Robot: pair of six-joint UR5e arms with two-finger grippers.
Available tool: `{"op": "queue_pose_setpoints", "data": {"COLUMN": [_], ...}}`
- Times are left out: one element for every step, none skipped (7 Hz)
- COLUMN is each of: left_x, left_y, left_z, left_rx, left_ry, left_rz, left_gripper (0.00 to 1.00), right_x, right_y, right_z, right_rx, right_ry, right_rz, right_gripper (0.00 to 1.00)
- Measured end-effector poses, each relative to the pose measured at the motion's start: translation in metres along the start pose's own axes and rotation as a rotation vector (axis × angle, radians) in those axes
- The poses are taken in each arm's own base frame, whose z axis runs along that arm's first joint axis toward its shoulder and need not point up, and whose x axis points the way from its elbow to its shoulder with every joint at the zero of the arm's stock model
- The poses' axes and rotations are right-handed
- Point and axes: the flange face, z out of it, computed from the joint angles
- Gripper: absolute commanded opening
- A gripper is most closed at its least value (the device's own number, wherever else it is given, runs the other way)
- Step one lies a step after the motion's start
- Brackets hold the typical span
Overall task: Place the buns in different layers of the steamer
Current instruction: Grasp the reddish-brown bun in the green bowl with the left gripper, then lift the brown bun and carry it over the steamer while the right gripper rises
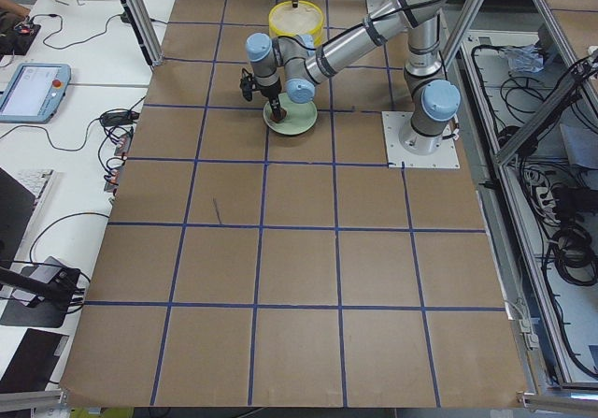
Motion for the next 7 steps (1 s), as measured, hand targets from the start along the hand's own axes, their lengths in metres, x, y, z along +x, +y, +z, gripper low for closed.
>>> {"op": "queue_pose_setpoints", "data": {"left_x": [0.000,0.000,0.001,0.006,0.015,0.024,0.033], "left_y": [0.000,-0.002,-0.003,-0.002,-0.001,0.001,0.003], "left_z": [0.001,-0.001,-0.008,-0.023,-0.044,-0.068,-0.093], "left_rx": [0.001,0.014,0.039,0.075,0.112,0.134,0.140], "left_ry": [-0.002,-0.002,0.000,0.005,0.010,0.011,0.013], "left_rz": [-0.001,0.001,0.000,-0.005,-0.002,0.008,0.014], "left_gripper": [0.00,0.00,0.00,0.00,0.01,0.01,0.01], "right_x": [0.000,0.000,0.001,0.001,0.001,0.003,0.006], "right_y": [0.002,0.003,0.003,0.004,0.004,0.000,-0.007], "right_z": [0.002,0.003,0.004,0.004,0.004,-0.004,-0.024], "right_rx": [-0.004,-0.007,-0.009,-0.012,-0.012,0.001,0.020], "right_ry": [0.001,0.002,0.006,0.013,0.016,0.016,0.012], "right_rz": [0.000,-0.001,-0.002,-0.005,-0.008,-0.008,-0.006], "right_gripper": [0.12,0.60,0.94,1.00,1.00,1.00,1.00]}}
